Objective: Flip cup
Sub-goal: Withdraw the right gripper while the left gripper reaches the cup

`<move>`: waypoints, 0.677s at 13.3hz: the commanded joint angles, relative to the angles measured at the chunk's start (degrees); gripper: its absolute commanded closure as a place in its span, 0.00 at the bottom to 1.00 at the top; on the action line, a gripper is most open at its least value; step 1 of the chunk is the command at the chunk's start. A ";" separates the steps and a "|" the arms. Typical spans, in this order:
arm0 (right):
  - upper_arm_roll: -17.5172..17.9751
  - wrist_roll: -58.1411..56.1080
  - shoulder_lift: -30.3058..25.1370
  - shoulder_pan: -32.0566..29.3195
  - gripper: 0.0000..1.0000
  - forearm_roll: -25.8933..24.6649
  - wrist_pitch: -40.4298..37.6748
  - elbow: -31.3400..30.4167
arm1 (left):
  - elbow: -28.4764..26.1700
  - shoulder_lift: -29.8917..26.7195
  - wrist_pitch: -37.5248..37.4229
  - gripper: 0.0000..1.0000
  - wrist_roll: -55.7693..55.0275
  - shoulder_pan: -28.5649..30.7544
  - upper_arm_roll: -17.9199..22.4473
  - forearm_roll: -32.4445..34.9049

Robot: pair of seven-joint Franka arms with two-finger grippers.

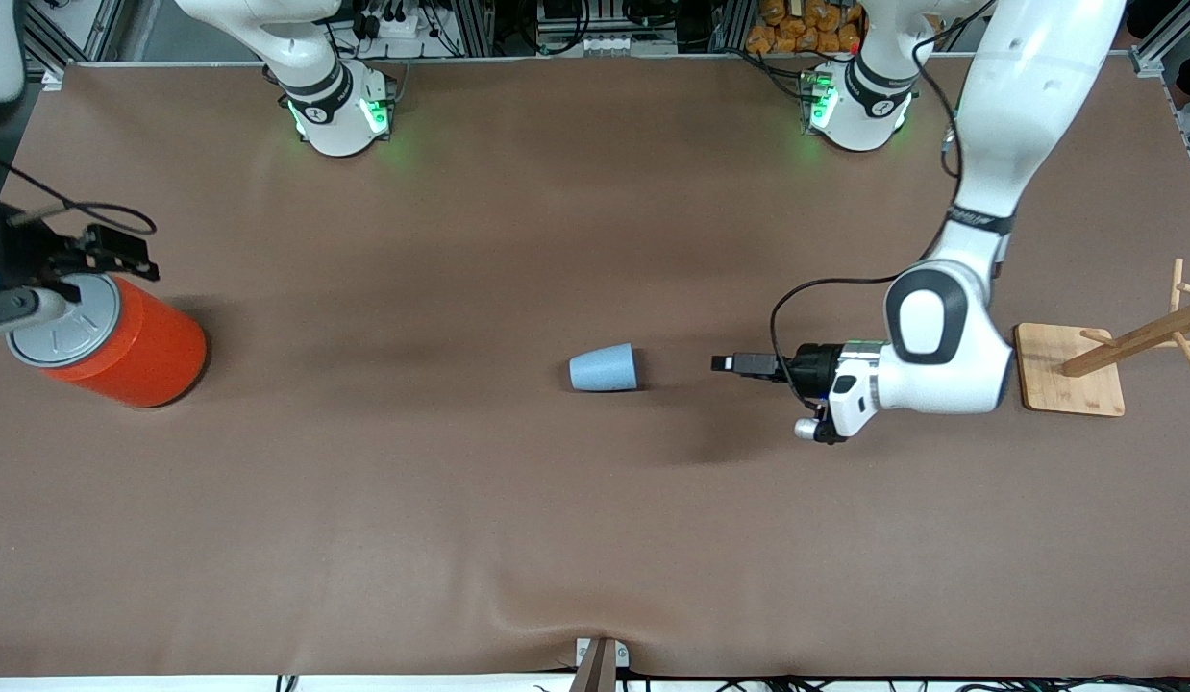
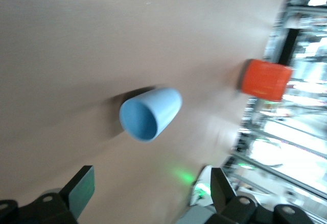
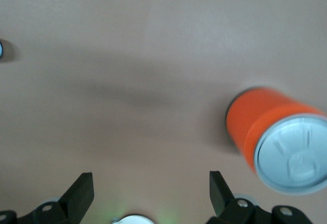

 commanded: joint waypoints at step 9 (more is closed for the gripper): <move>-2.62 10.64 -4.56 -0.13 0.00 -1.31 -4.22 1.76 | 0.43 5.31 12.14 0.00 8.22 -10.21 -0.42 -19.44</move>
